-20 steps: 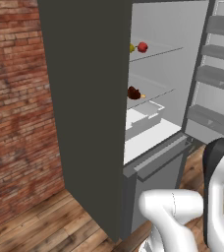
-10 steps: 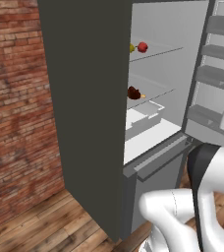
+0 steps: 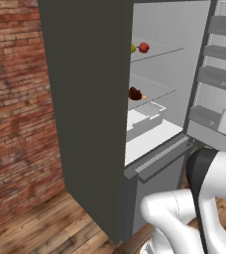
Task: Gather the lemon and bell pepper from the fridge and place them on a tray on the dining counter. Then gather the fish and steak from the fridge and place them on the other tray.
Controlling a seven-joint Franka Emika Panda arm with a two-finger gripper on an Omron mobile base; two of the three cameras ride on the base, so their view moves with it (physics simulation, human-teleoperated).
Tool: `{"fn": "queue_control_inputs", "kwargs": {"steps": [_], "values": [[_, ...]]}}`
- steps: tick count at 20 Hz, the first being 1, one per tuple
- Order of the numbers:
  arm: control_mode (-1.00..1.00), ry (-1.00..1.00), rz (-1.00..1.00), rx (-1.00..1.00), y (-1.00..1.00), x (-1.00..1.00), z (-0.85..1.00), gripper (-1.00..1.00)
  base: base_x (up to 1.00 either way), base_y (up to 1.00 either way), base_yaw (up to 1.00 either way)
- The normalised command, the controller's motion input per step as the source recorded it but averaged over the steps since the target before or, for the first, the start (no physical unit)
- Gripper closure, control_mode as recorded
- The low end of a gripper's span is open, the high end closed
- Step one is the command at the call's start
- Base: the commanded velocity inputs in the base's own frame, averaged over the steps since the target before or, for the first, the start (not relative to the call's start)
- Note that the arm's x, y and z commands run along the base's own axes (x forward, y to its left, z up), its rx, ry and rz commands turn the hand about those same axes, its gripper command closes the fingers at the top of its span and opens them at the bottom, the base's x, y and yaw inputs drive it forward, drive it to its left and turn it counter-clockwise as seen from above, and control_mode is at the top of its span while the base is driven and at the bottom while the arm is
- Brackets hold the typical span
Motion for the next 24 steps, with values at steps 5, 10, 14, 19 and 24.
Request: {"fn": "queue_control_inputs", "kwargs": {"steps": [5,10,14,19,24], "values": [[-1.0,0.0,0.0,0.0,0.07,0.0,0.0,-1.0,0.0,0.0,0.0],[-1.0,0.0,0.0,0.0,0.1,0.0,-0.01,-1.0,0.0,0.0,0.0],[-1.0,-0.05,-0.03,0.03,0.27,0.0,0.0,-1.0,0.0,0.0,0.0],[-1.0,-0.2,-0.02,0.14,0.31,0.0,0.0,-1.0,0.0,0.0,0.0],[-1.0,-0.32,0.0,0.2,0.37,-0.02,0.02,-1.0,0.0,0.0,0.0]]}}
